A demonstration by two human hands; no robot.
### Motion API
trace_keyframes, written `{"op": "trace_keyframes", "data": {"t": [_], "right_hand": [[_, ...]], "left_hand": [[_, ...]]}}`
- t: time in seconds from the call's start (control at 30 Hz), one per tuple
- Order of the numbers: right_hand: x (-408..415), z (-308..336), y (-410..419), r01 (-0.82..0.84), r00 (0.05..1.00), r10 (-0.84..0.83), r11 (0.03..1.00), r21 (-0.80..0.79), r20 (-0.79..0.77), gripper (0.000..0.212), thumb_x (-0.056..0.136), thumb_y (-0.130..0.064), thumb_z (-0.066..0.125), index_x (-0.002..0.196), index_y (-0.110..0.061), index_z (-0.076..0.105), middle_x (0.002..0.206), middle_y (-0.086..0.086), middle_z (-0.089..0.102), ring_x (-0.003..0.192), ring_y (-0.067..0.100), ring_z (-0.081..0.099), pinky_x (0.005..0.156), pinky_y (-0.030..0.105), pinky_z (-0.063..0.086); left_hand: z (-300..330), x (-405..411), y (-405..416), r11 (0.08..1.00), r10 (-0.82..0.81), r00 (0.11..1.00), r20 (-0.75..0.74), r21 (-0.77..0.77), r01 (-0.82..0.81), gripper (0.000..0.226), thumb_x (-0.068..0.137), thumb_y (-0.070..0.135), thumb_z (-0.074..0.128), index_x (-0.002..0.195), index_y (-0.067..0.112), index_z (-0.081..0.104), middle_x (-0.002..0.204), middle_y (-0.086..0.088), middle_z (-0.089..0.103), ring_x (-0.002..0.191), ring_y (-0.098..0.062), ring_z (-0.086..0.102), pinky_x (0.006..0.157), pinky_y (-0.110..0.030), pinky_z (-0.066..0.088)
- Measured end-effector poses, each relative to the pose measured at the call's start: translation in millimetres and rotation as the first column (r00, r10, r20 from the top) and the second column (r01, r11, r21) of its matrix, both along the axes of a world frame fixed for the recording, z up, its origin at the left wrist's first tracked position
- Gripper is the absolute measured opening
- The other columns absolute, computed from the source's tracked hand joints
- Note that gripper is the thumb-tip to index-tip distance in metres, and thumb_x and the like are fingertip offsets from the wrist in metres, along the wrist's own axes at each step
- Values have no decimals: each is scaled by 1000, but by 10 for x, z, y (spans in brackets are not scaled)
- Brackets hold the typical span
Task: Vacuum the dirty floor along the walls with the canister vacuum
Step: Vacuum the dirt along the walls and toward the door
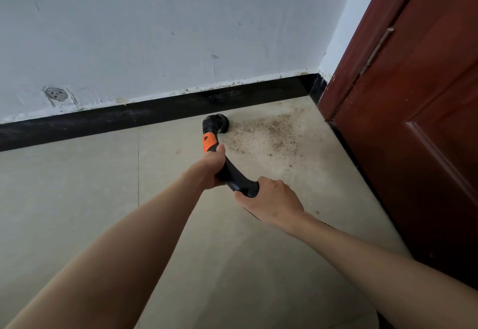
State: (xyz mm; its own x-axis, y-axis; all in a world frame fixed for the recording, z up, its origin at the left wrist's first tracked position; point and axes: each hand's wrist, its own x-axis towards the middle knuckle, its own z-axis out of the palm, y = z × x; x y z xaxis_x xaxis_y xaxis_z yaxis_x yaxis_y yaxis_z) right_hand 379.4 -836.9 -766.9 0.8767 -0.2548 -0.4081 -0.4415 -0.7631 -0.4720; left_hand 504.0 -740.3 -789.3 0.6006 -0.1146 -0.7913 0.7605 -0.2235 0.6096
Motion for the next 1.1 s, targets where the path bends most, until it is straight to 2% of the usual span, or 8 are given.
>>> {"op": "trace_keyframes", "data": {"t": [0.13,0.3,0.4,0.57,0.73,0.97,1.1], "right_hand": [[-39,-17,-186,52,999,-52,999,-8,13,47,86,-65,49,84,-18,51,75,-4,53,73,20,54,59,32,40],[-93,-66,-418,97,995,-97,995,-10,22,47,87,-65,48,86,-18,52,75,-4,54,74,20,56,60,32,41],[-113,-91,-566,144,989,-144,990,-3,31,48,86,-66,49,85,-19,53,75,-4,55,69,16,56,56,30,40],[-163,-132,-841,218,975,-217,976,-4,39,49,86,-66,48,86,-17,56,76,-4,57,68,16,57,55,29,40],[-228,-187,-1021,270,962,-268,962,-47,49,48,87,-65,49,90,-18,56,73,-6,53,63,10,50,51,27,36],[-179,-212,-1153,302,952,-301,953,-10,48,48,85,-65,50,89,-17,57,78,-1,59,73,20,60,62,32,48],[-34,-190,-1129,266,962,-269,963,51,50,44,85,-63,52,81,-20,54,79,0,59,74,20,61,67,34,52]], "left_hand": [[-15,-21,-229,999,-27,999,18,-18,27,48,102,40,34,132,3,32,115,-16,49,113,-33,54,80,-40,48],[-69,-32,-510,997,-65,998,26,-36,66,44,101,41,34,126,5,34,116,-15,51,101,-30,54,78,-39,48],[-86,-21,-708,994,-94,995,45,-48,96,46,101,42,34,129,5,34,123,-16,51,109,-31,55,81,-40,49],[-101,-58,-1070,992,-119,989,89,-35,123,48,100,45,35,128,6,36,119,-16,52,109,-33,55,83,-43,51],[-136,-128,-1359,986,-157,980,123,-29,161,45,100,48,31,116,7,39,100,-13,53,97,-29,58,81,-41,53],[-65,-119,-1504,983,-171,977,128,-48,178,48,100,49,29,121,6,39,108,-14,51,98,-29,55,82,-40,51],[10,-24,-1376,986,-140,983,119,-73,149,47,101,46,29,125,7,37,110,-14,51,98,-29,54,77,-38,49]]}}
